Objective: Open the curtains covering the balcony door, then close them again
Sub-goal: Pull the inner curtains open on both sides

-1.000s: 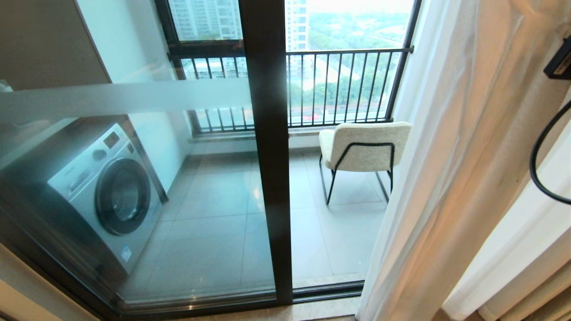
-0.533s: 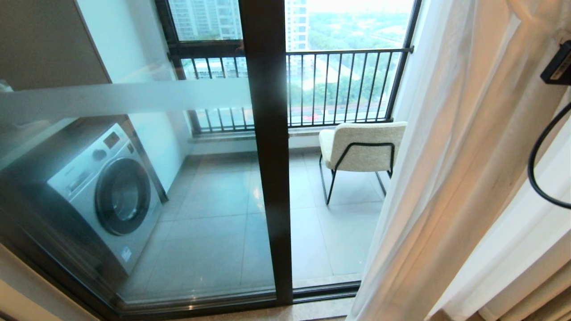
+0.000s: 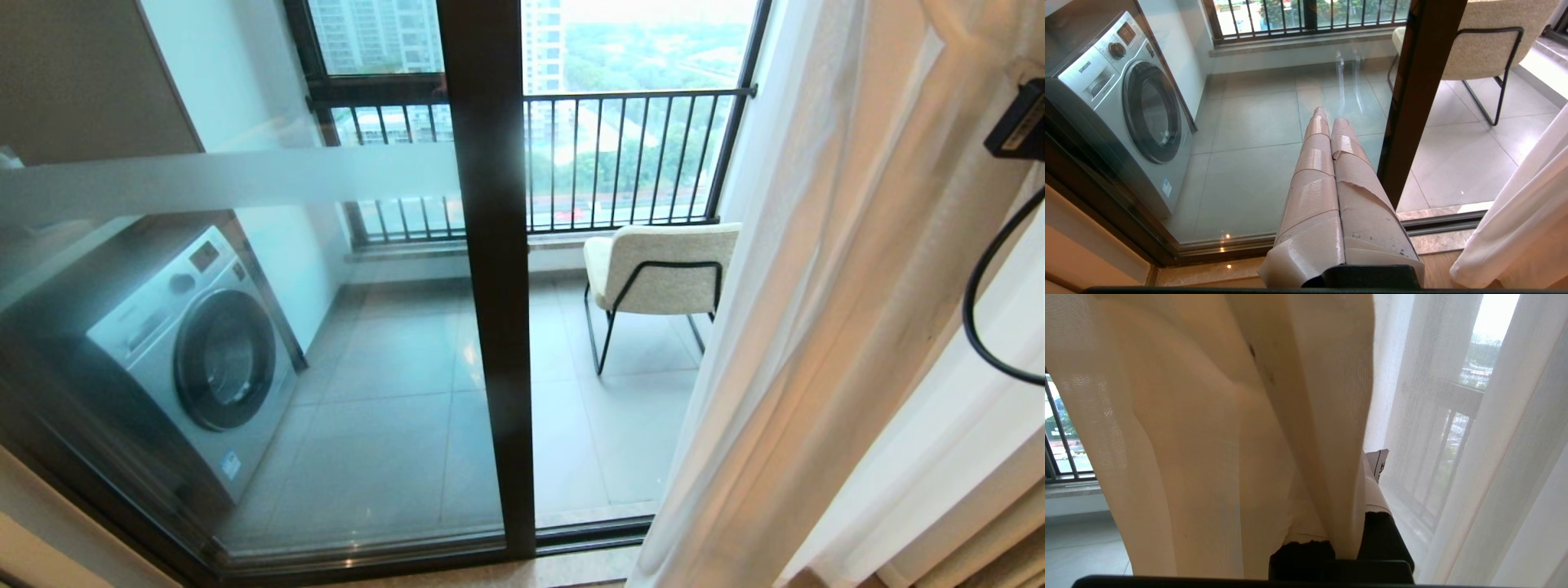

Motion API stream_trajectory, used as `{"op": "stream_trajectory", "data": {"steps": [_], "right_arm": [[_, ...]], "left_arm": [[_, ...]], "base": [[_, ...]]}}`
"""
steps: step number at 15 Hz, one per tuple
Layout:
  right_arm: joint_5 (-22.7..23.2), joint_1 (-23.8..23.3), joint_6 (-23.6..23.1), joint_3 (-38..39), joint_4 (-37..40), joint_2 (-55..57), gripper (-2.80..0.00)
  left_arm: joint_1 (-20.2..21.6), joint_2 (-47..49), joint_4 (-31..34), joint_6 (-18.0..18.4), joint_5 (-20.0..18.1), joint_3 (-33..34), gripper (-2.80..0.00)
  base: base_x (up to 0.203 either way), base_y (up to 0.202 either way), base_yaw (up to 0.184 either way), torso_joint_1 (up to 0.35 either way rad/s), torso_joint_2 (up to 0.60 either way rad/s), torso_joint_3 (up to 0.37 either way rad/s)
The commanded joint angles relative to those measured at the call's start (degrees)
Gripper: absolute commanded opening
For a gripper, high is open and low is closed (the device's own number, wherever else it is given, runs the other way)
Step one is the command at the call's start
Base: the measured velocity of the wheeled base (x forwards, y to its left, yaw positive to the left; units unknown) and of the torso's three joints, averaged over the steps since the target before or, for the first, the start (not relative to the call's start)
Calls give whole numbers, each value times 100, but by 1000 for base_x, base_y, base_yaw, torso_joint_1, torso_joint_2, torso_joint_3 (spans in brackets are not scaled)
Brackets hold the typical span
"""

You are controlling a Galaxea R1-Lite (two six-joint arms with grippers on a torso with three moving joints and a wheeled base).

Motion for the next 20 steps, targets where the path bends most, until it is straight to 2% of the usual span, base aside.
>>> {"op": "stream_trajectory", "data": {"steps": [1, 15, 20], "right_arm": [[-4, 7, 1, 9, -31, 17, -280], [-4, 10, -7, 115, -58, -19, -280], [-4, 10, -7, 124, -51, -36, -280]], "left_arm": [[2, 0, 2, -12, 0, 0, -280], [2, 2, 2, -59, 0, 0, -280], [2, 6, 2, -59, 0, 0, -280]], "base": [[0, 0, 0, 0, 0, 0], [0, 0, 0, 0, 0, 0], [-1, -143, 0, 3, 2, 2]]}}
